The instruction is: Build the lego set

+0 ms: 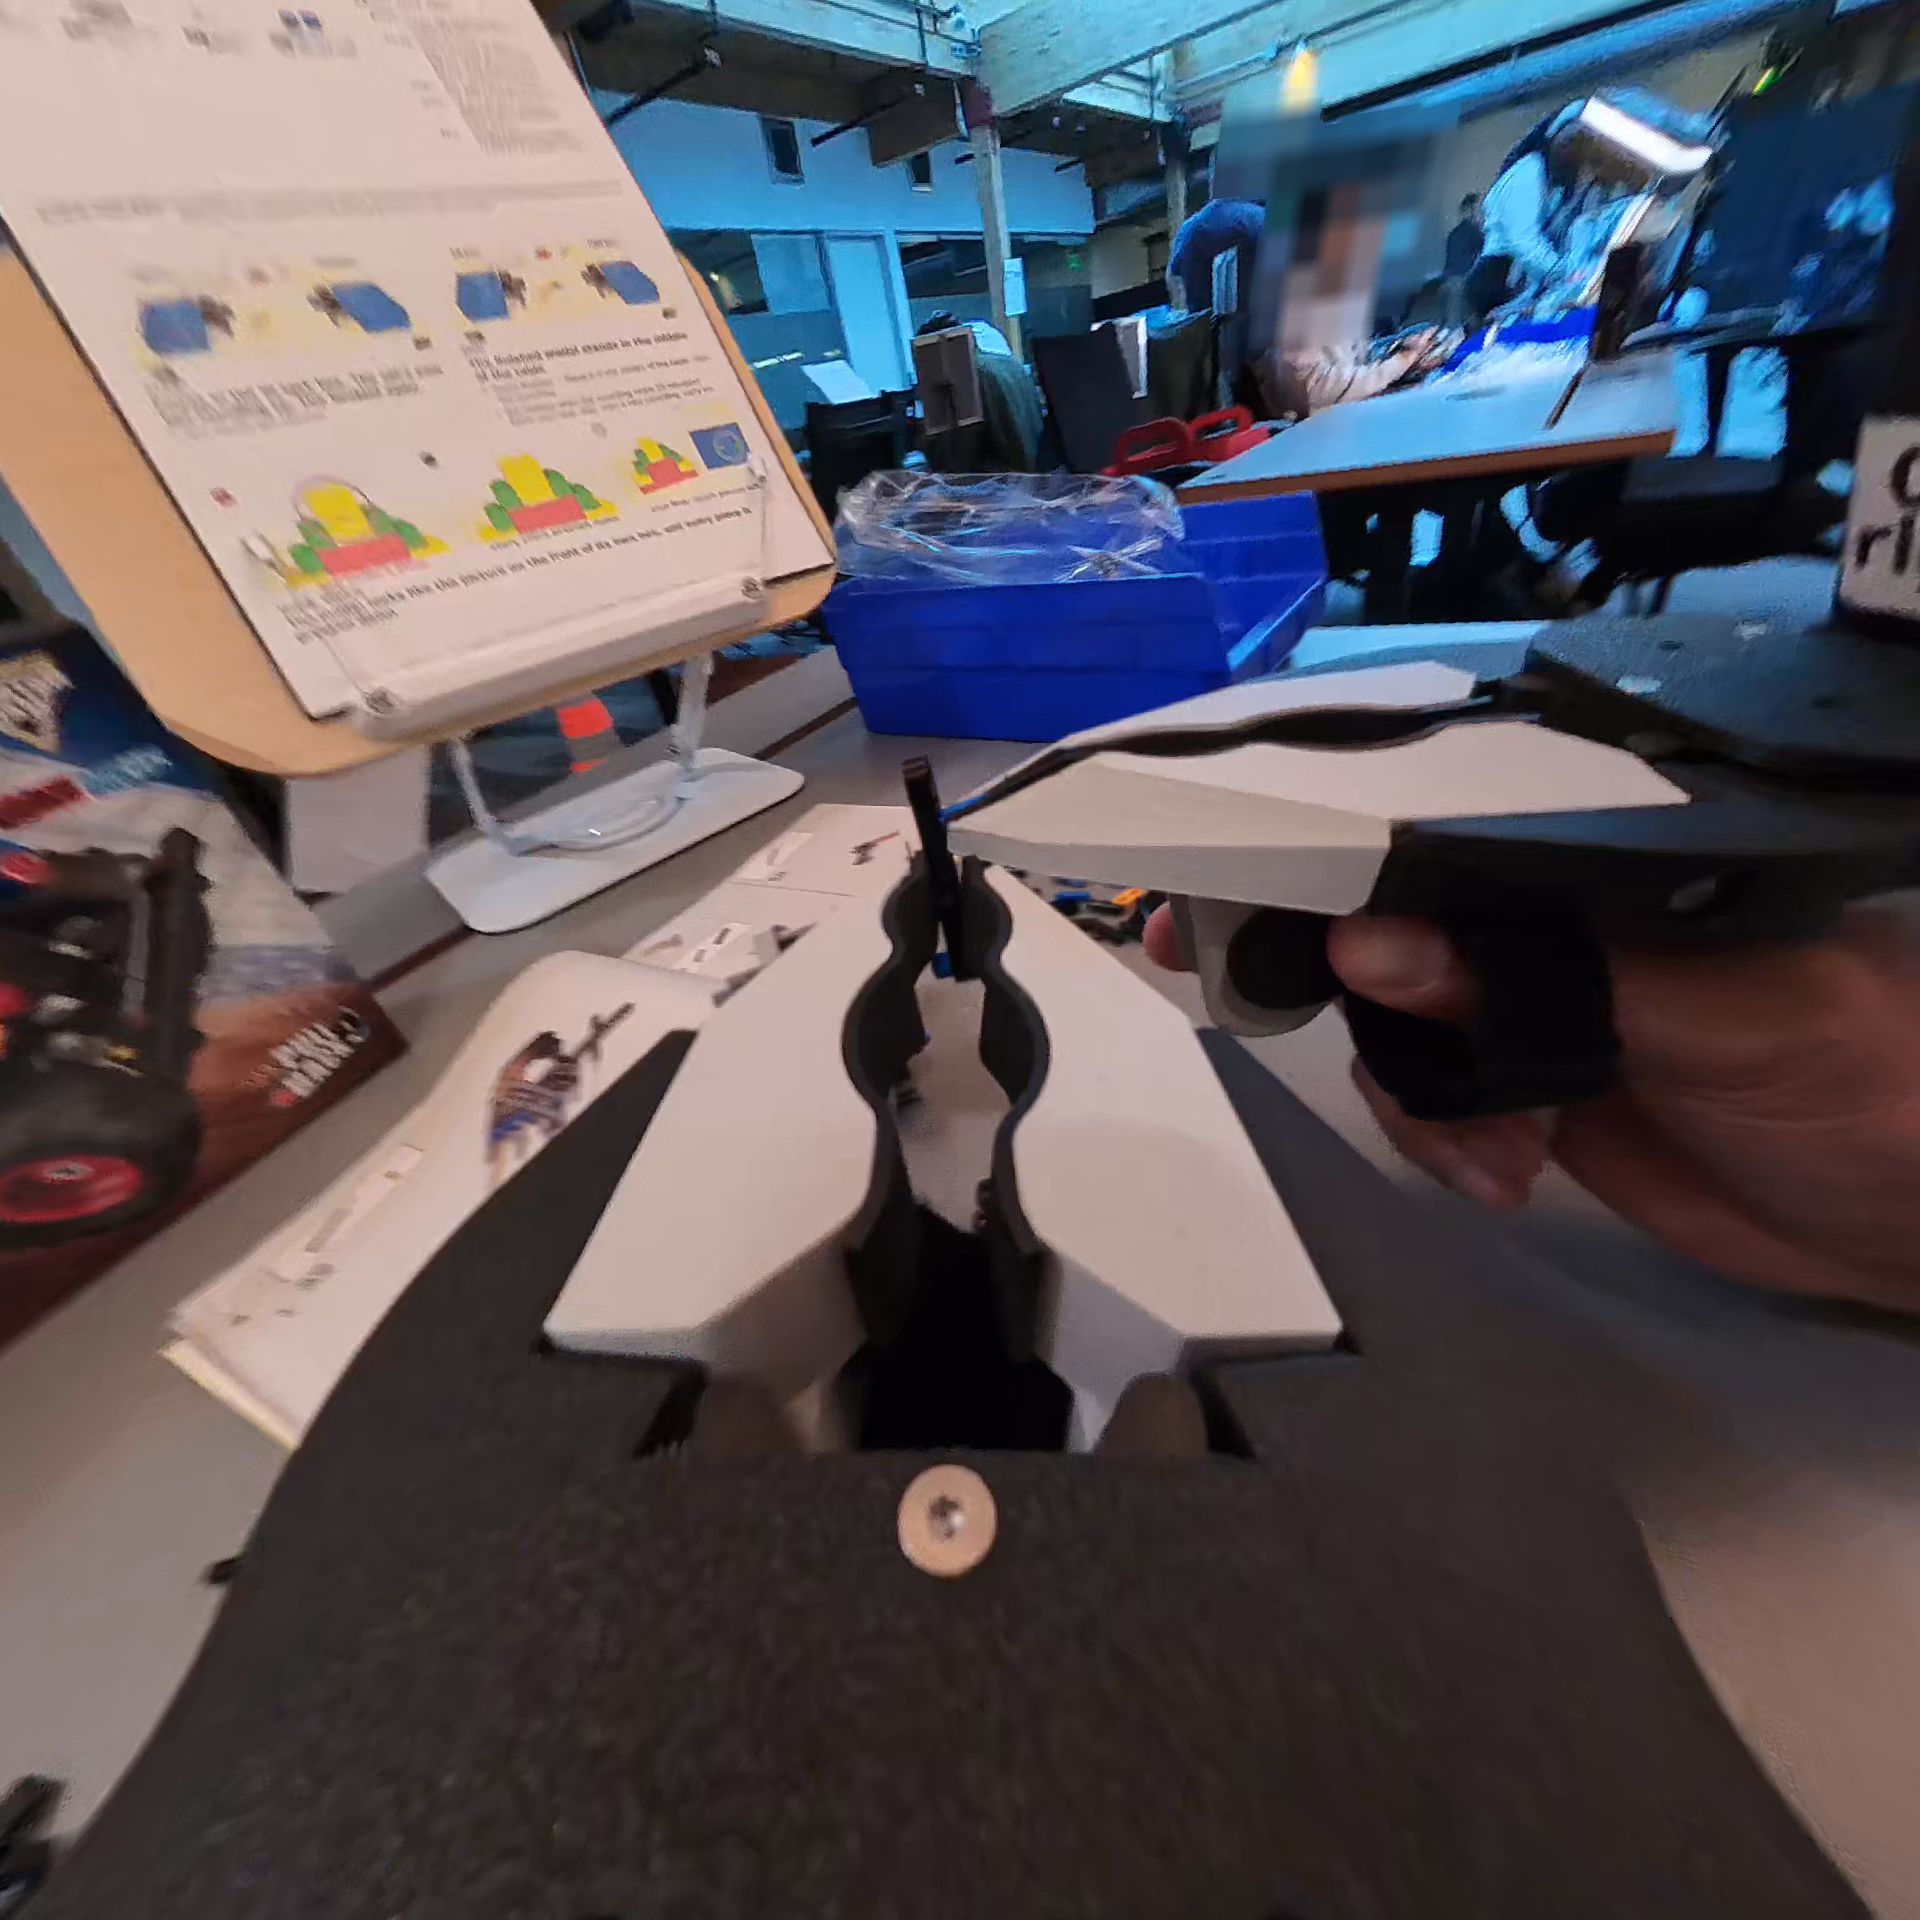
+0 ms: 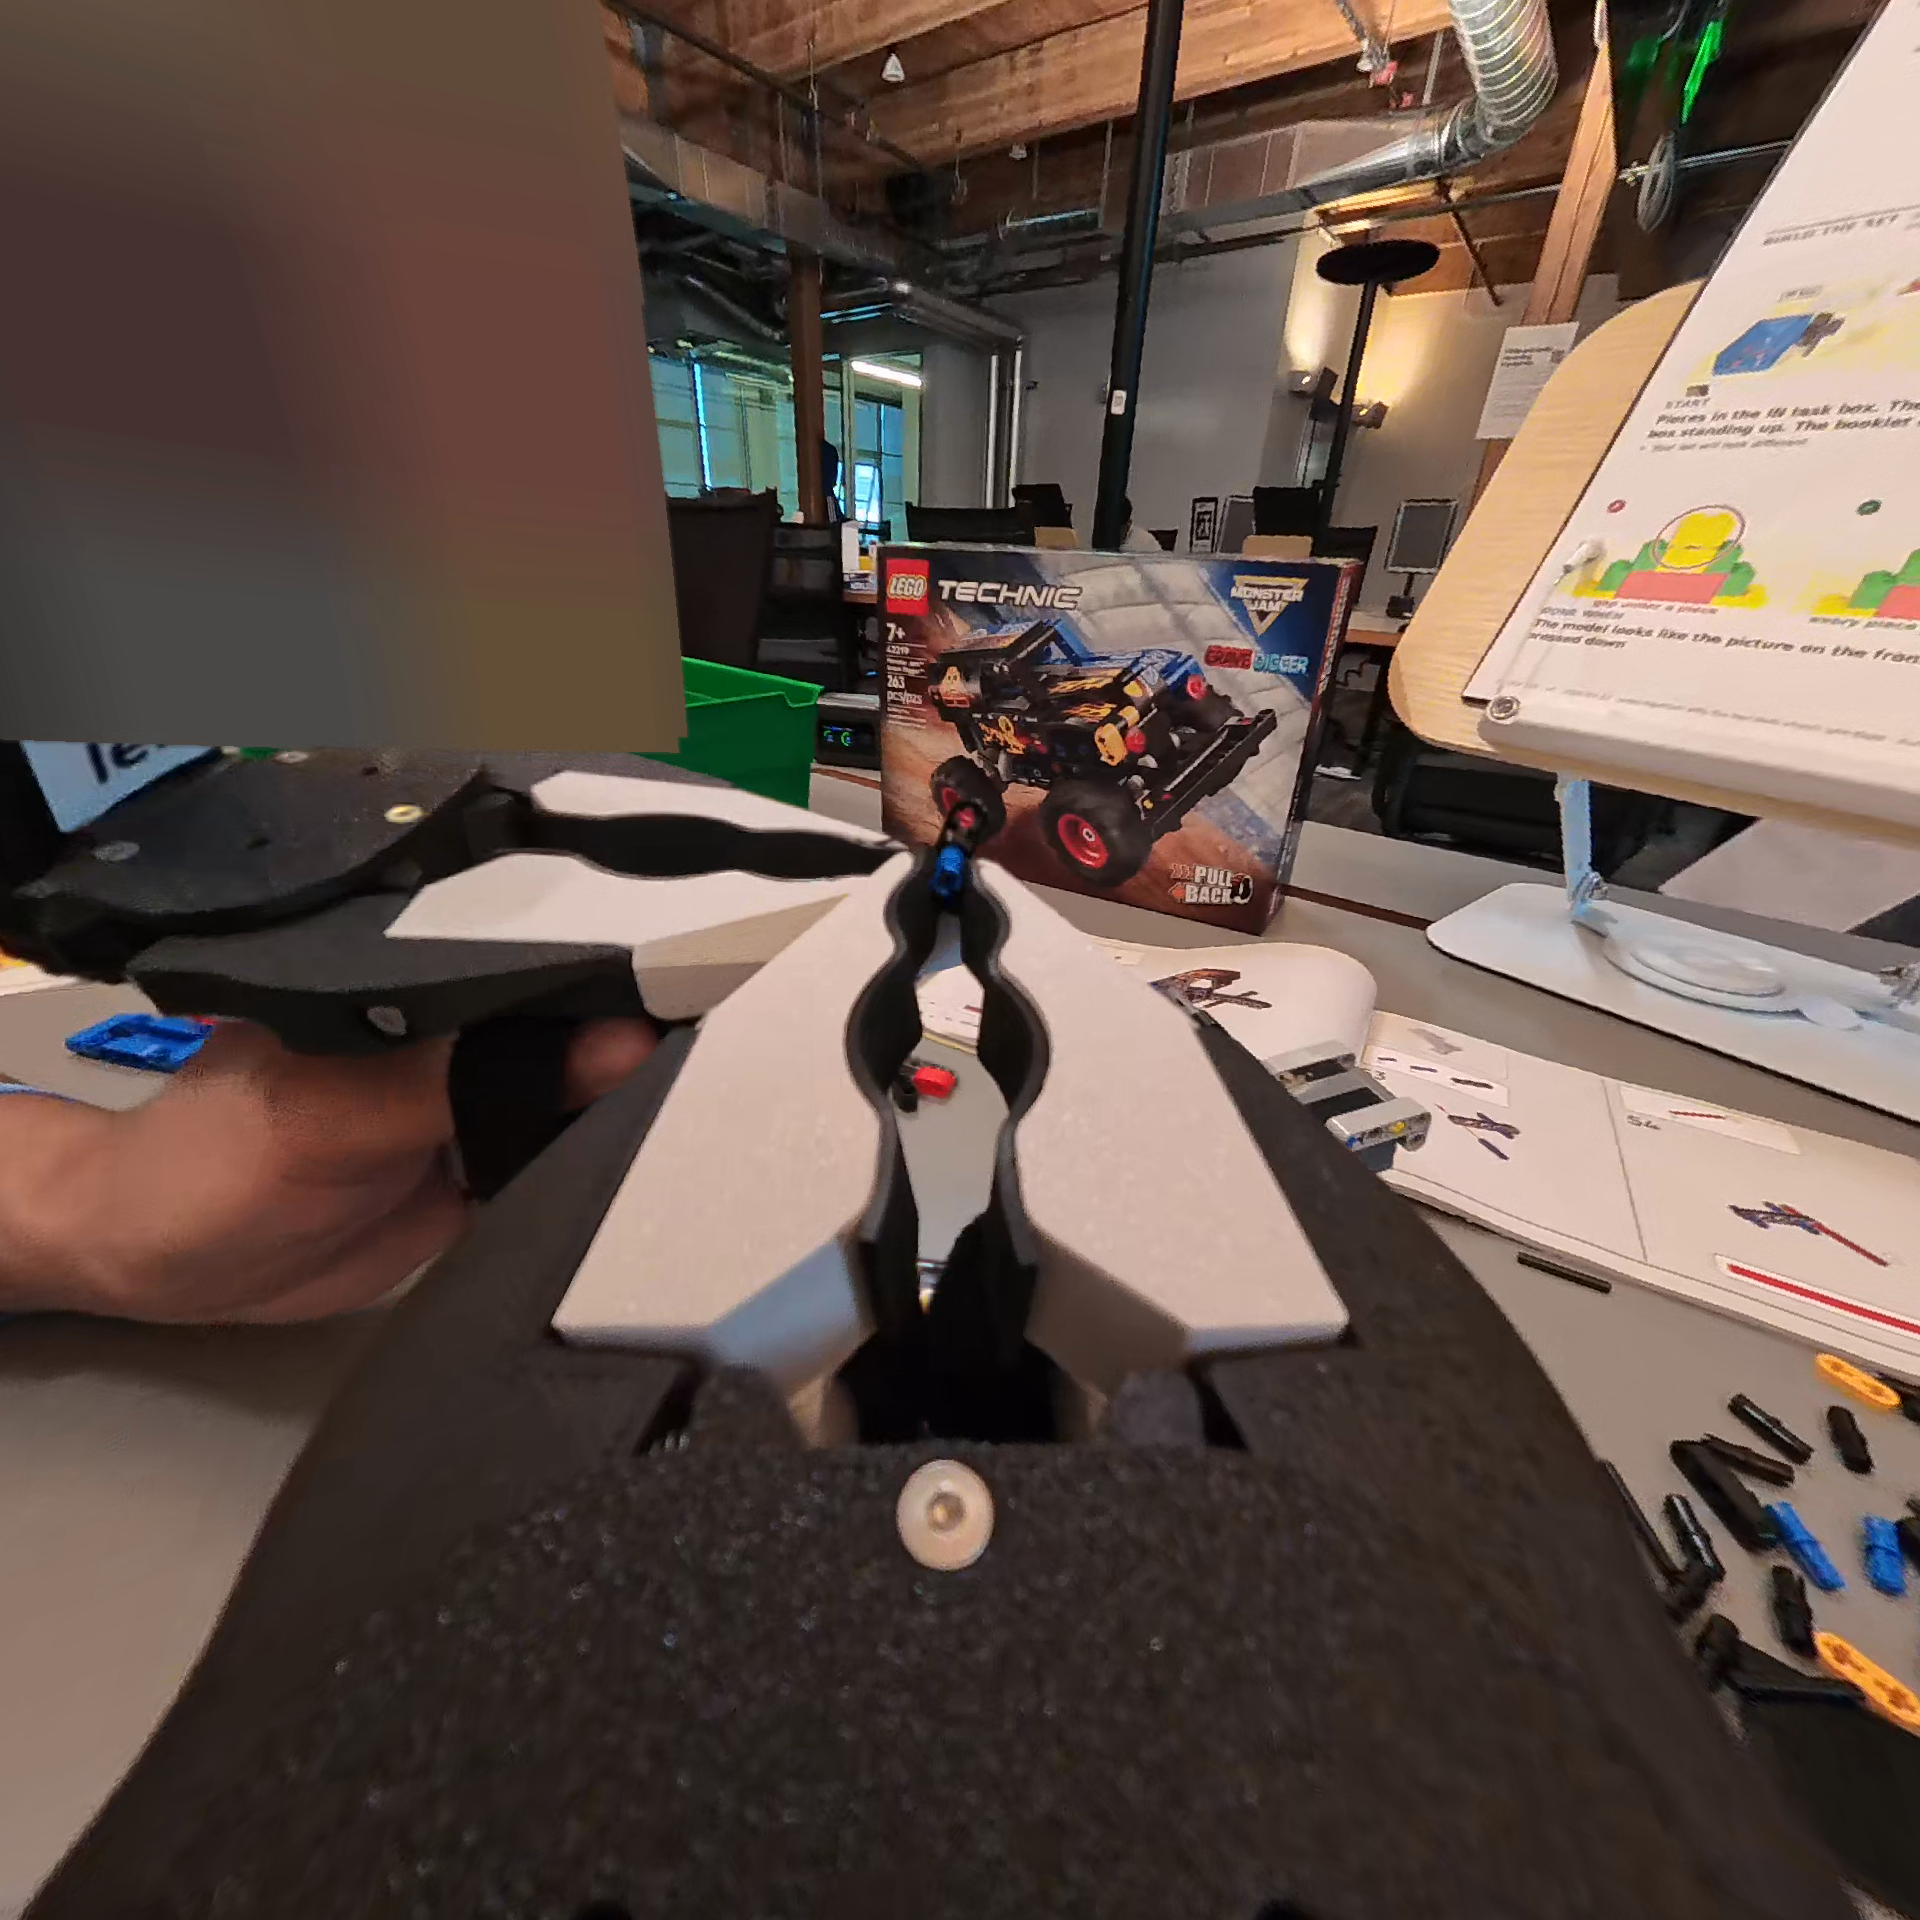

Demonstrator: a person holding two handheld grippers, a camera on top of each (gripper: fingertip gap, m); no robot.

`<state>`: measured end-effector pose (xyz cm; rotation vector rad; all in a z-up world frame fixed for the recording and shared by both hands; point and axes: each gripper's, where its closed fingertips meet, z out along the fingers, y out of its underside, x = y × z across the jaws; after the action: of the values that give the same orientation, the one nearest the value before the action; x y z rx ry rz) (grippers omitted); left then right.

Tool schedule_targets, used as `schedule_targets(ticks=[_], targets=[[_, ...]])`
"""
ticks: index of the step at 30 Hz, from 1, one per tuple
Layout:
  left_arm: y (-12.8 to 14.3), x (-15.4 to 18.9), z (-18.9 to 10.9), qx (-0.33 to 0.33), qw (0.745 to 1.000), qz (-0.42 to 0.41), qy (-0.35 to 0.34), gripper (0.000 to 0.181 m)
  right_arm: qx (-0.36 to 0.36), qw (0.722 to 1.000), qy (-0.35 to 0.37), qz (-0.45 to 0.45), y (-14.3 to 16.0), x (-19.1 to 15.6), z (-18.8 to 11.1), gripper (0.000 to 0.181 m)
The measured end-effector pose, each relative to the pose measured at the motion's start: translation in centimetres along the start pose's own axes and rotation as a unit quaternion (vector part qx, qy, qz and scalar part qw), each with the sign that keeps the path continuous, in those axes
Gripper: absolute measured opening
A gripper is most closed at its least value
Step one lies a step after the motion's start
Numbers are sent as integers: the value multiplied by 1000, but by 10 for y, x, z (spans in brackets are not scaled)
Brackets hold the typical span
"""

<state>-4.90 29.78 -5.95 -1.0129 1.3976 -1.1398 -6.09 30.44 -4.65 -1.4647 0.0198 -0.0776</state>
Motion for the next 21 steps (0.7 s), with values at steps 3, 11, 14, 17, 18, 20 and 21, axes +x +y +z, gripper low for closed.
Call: schedule_targets(ticks=[3, 11, 14, 17, 18, 20, 21], targets=[[-3, 0, -1, 1, 999, 43, -15, 3, 8, 1000, 1, -1, -3, -2, -2, 5], [9, 2, 6, -23, 987, -101, 122, 2, -50, 996, -46, 54, 9, 7, 4, 7], [5, 21, 0, -18, 968, -132, 211, 2, -53, 992, -107, 32, 8, 7, -11, 29], [-5, 24, -5, 2, 955, -166, 247, 2, -38, 974, -216, 61, 2, -7, -37, 36], [-8, 24, -7, 8, 950, -176, 256, 2, -32, 967, -240, 79, -1, -11, -43, 39], [-17, 30, -13, 23, 937, -191, 293, 2, -16, 960, -257, 114, -6, -14, -46, 38], [-19, 34, -15, 27, 932, -191, 306, 2, -6, 951, -278, 138, -11, -20, -47, 40]])
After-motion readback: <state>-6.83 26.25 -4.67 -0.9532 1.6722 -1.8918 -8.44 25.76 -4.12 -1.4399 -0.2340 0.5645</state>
